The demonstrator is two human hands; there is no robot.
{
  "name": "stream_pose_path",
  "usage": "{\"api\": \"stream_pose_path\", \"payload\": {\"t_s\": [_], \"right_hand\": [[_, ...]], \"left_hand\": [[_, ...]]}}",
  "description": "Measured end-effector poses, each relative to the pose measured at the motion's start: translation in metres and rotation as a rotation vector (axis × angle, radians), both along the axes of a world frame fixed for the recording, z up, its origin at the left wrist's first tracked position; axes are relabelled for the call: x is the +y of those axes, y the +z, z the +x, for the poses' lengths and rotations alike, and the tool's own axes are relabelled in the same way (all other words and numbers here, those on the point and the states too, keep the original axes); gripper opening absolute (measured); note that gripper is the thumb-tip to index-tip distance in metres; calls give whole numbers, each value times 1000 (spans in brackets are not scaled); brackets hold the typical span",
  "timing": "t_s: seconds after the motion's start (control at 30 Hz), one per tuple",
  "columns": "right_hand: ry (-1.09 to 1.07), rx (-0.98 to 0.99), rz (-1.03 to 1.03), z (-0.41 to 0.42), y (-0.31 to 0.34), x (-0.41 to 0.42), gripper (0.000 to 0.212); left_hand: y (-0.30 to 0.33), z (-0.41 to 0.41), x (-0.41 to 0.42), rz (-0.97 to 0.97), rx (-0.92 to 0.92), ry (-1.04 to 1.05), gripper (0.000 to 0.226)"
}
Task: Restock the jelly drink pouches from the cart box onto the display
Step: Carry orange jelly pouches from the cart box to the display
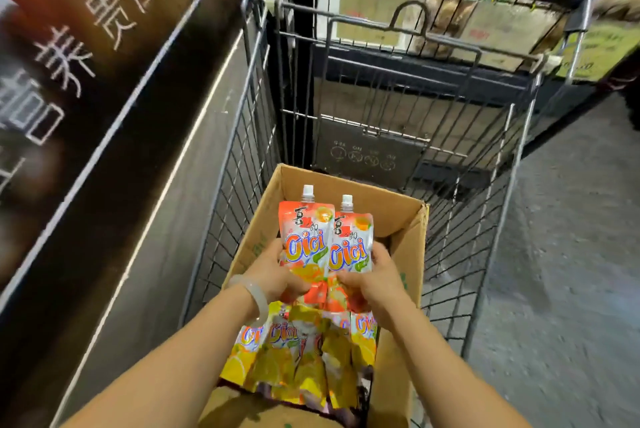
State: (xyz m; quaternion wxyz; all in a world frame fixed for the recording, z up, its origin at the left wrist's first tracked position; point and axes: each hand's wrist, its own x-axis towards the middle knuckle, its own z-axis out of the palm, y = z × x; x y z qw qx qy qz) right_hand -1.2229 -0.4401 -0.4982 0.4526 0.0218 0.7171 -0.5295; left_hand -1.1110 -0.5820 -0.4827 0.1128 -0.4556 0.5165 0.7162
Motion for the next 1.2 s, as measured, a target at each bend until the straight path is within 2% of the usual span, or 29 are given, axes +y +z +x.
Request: {"api": "stream_pose_path", "payload": {"t_s": [0.2, 0.27, 0.47, 0.67, 0.93, 1.2], "right_hand": [[136, 123, -147, 21, 58, 30, 62], [177, 135, -226, 36, 76, 43, 60], [384, 161, -379, 100, 130, 73, 55], [596, 151, -434, 183, 166, 78, 56], [891, 131, -504, 342, 193, 95, 55], [1219, 16, -584, 573, 222, 178, 53]], "left_hand": [[56, 45, 47, -107, 182, 160, 75], [77, 67, 70, -152, 227, 240, 68], [130, 152, 138, -256, 285, 471, 55], [159, 247, 179, -360, 301, 718, 55], [178, 408, 251, -463, 287, 1026, 55], [210, 623, 392, -559, 210, 1316, 65]]}}
